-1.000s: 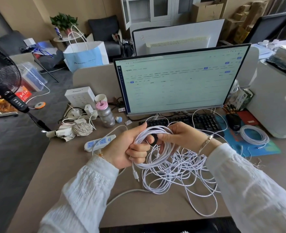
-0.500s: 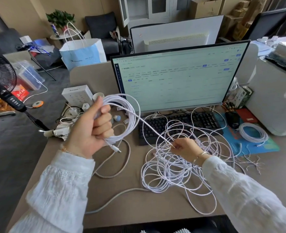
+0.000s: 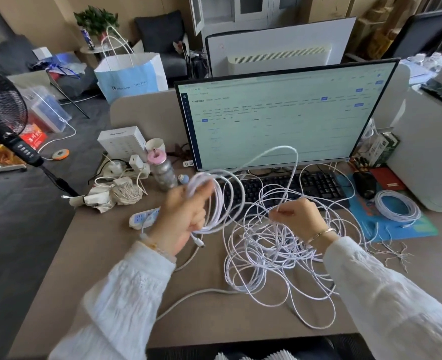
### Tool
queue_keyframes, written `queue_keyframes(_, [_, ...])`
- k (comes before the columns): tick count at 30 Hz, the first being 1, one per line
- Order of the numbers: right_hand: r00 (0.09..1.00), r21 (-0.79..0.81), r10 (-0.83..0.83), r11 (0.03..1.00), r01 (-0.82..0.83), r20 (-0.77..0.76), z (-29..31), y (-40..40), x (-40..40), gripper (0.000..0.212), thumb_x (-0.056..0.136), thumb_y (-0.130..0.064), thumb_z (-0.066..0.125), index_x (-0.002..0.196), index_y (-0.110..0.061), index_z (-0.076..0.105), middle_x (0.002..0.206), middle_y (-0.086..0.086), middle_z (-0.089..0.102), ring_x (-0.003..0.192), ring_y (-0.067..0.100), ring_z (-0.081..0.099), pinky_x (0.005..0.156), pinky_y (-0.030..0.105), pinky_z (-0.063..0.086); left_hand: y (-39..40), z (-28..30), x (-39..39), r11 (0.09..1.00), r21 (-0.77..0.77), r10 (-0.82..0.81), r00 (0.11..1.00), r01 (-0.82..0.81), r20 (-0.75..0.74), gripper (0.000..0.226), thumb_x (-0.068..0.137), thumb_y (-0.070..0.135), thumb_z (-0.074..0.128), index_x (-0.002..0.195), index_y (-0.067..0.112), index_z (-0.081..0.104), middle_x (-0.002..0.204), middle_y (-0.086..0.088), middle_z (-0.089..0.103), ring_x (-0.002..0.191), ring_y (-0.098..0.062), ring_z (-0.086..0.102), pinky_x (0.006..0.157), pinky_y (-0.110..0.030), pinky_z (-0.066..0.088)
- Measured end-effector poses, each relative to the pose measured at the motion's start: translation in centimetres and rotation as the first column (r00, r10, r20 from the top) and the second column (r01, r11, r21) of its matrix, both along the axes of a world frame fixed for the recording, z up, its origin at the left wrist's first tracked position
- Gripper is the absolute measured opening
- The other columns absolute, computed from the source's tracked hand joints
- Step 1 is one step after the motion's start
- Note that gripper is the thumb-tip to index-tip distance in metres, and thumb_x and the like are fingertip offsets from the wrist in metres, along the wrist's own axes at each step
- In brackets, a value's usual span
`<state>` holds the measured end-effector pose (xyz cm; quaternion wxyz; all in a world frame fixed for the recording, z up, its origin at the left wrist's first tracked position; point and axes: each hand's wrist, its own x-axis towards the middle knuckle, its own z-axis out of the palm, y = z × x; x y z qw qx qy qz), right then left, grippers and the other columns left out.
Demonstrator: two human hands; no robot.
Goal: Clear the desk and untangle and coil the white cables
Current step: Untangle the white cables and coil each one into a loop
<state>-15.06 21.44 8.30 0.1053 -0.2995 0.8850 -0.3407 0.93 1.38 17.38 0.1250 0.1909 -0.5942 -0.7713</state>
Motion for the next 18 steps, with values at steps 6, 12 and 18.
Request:
queue_keyframes(6, [0.996,-0.106,0.082,0.991,-0.085,-0.036,4.0,-1.5,0.8,0.016,0.084,-0.023,0.072,0.078,-0.009,0.078,0.063,0.003,0.069,0.054,0.005,0.060,0.051,0.014,0.044,3.3,-3.9,-2.5,0.867,-0.478,-0.005,0.962,0.140,0.274,0.020,0.076,0.021,0.080,0.084,0.006,0.070,0.074,-0.018,0.068,0.054,-0.016,0.054,0.050,-0.023,0.048])
queue_keyframes(12, [0.986,-0.268,0.114,0.960,-0.078,0.118,5.4,-1.7,1.0,0.009,0.086,-0.017,0.071,0.087,-0.011,0.077,0.071,0.004,0.074,0.064,0.012,0.069,0.069,0.032,0.058,3.9,-6.1,-4.3,0.832,-0.512,-0.060,0.953,0.213,0.298,0.036,0.067,0.037,0.085,0.064,0.007,0.065,0.048,0.007,0.049,0.043,-0.008,0.037,0.048,-0.022,0.034])
queue_keyframes(18, [0.996,-0.292,0.078,0.954,-0.061,0.047,5.7,-0.5,0.4,0.014,0.090,-0.014,0.064,0.094,-0.006,0.076,0.078,0.007,0.073,0.073,0.021,0.068,0.076,0.033,0.056,2.7,-5.3,-4.0,0.856,-0.446,-0.068,0.913,0.261,0.403,0.042,0.074,0.034,0.081,0.076,-0.005,0.066,0.047,0.005,0.046,0.037,-0.005,0.032,0.041,-0.016,0.031])
